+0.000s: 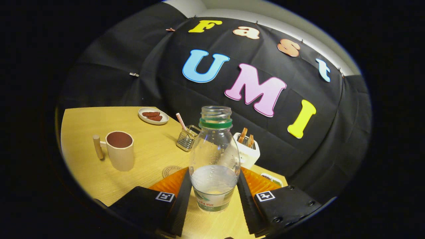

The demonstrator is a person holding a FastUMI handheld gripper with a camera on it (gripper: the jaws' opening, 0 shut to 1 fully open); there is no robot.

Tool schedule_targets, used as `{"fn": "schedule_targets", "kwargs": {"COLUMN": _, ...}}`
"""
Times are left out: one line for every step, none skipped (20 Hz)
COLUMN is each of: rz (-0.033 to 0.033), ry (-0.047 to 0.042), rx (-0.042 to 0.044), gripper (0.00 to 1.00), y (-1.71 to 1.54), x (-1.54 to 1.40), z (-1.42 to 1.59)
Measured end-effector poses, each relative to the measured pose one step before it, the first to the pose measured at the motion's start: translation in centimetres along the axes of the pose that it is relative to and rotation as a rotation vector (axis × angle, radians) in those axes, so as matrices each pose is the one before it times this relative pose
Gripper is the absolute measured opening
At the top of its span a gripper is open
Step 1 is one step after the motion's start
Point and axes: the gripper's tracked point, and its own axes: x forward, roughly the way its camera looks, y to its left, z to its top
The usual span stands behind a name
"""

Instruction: Take the bottle from table, then pour the juice into the cup, finally place the bottle on the coaster

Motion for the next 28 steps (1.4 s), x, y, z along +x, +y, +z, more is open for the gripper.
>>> {"fn": "schedule_targets", "kwargs": {"rz": 0.00207, "ry": -0.00398, "rx": -0.02829, "gripper": 0.73, "y": 0.097, "x": 0.237, "z": 0.599}}
{"fn": "schedule_targets", "kwargs": {"rz": 0.00572, "ry": -0.00349, "rx": -0.02312, "gripper": 0.73, "y": 0.195, "x": 0.203, "z": 0.641}}
{"fn": "schedule_targets", "kwargs": {"rz": 0.00648, "ry": -0.00138, "rx": -0.02162, "gripper": 0.73, "y": 0.226, "x": 0.170, "z": 0.526}}
{"fn": "schedule_targets", "kwargs": {"rz": 0.00653, "ry": -0.00143, "rx": -0.02034, "gripper": 0.73, "y": 0.302, "x": 0.171, "z": 0.556}}
{"fn": "schedule_targets", "kwargs": {"rz": 0.01103, "ry": 0.00712, "rx": -0.02227, "gripper": 0.73, "y": 0.467, "x": 0.236, "z": 0.204}}
{"fn": "schedule_targets", "kwargs": {"rz": 0.01173, "ry": 0.01692, "rx": -0.02141, "gripper": 0.73, "y": 0.505, "x": 0.165, "z": 0.041}}
{"fn": "schedule_targets", "kwargs": {"rz": 0.01565, "ry": 0.00478, "rx": -0.01284, "gripper": 0.73, "y": 0.647, "x": 0.273, "z": 0.248}}
{"fn": "schedule_targets", "kwargs": {"rz": 0.00487, "ry": 0.00138, "rx": -0.01456, "gripper": 0.73, "y": 0.529, "x": 0.071, "z": 0.208}}
{"fn": "schedule_targets", "kwargs": {"rz": -0.00169, "ry": -0.00022, "rx": -0.02554, "gripper": 0.73, "y": 0.318, "x": 0.048, "z": 0.346}}
{"fn": "schedule_targets", "kwargs": {"rz": -0.00108, "ry": -0.00186, "rx": -0.03752, "gripper": 0.73, "y": 0.355, "x": 0.104, "z": 0.374}}
{"fn": "schedule_targets", "kwargs": {"rz": 0.00088, "ry": -0.00315, "rx": -0.04717, "gripper": 0.73, "y": 0.499, "x": 0.191, "z": 0.339}}
{"fn": "schedule_targets", "kwargs": {"rz": 0.00145, "ry": -0.00750, "rx": -0.05394, "gripper": 0.73, "y": 0.492, "x": 0.182, "z": 0.448}}
{"fn": "schedule_targets", "kwargs": {"rz": 0.00590, "ry": -0.00626, "rx": -0.05411, "gripper": 0.73, "y": 0.531, "x": 0.222, "z": 0.290}}
{"fn": "schedule_targets", "kwargs": {"rz": 0.01594, "ry": -0.00354, "rx": -0.04719, "gripper": 0.73, "y": 0.765, "x": 0.146, "z": 0.315}}
{"fn": "schedule_targets", "kwargs": {"rz": 0.01684, "ry": -0.00739, "rx": -0.03239, "gripper": 0.73, "y": 0.702, "x": 0.328, "z": 0.395}}
{"fn": "schedule_targets", "kwargs": {"rz": 0.01534, "ry": -0.00649, "rx": -0.02252, "gripper": 0.73, "y": 0.527, "x": 0.199, "z": 0.454}}
{"fn": "schedule_targets", "kwargs": {"rz": 0.00929, "ry": -0.00430, "rx": -0.01945, "gripper": 0.73, "y": 0.463, "x": 0.280, "z": 0.315}}
{"fn": "schedule_targets", "kwargs": {"rz": 0.00653, "ry": -0.00230, "rx": -0.02065, "gripper": 0.73, "y": 0.474, "x": 0.114, "z": 0.235}}
{"fn": "schedule_targets", "kwargs": {"rz": 0.00608, "ry": -0.00062, "rx": -0.02382, "gripper": 0.73, "y": 0.431, "x": 0.265, "z": 0.335}}
{"fn": "schedule_targets", "kwargs": {"rz": 0.00652, "ry": 0.00288, "rx": -0.02894, "gripper": 0.73, "y": 0.352, "x": 0.212, "z": 0.143}}
{"fn": "schedule_targets", "kwargs": {"rz": 0.00655, "ry": 0.01159, "rx": -0.03342, "gripper": 0.73, "y": 0.347, "x": 0.352, "z": -0.079}}
{"fn": "schedule_targets", "kwargs": {"rz": 0.00259, "ry": 0.00980, "rx": -0.03134, "gripper": 0.73, "y": 0.199, "x": 0.210, "z": 0.069}}
{"fn": "schedule_targets", "kwargs": {"rz": -0.00122, "ry": 0.00686, "rx": -0.02466, "gripper": 0.73, "y": 0.022, "x": 0.309, "z": 0.076}}
{"fn": "schedule_targets", "kwargs": {"rz": 0.00001, "ry": 0.00650, "rx": -0.01843, "gripper": 0.73, "y": 0.205, "x": 0.153, "z": -0.001}}
{"fn": "schedule_targets", "kwargs": {"rz": 0.00210, "ry": 0.00471, "rx": -0.01579, "gripper": 0.73, "y": 0.177, "x": 0.235, "z": 0.106}}
{"fn": "schedule_targets", "kwargs": {"rz": 0.00196, "ry": 0.00474, "rx": -0.01474, "gripper": 0.73, "y": 0.260, "x": 0.140, "z": 0.021}}
{"fn": "schedule_targets", "kwargs": {"rz": 0.00366, "ry": 0.00286, "rx": -0.01851, "gripper": 0.73, "y": 0.132, "x": 0.412, "z": 0.109}}
{"fn": "schedule_targets", "kwargs": {"rz": 0.00047, "ry": 0.00314, "rx": -0.02330, "gripper": 0.73, "y": 0.282, "x": 0.279, "z": -0.065}}
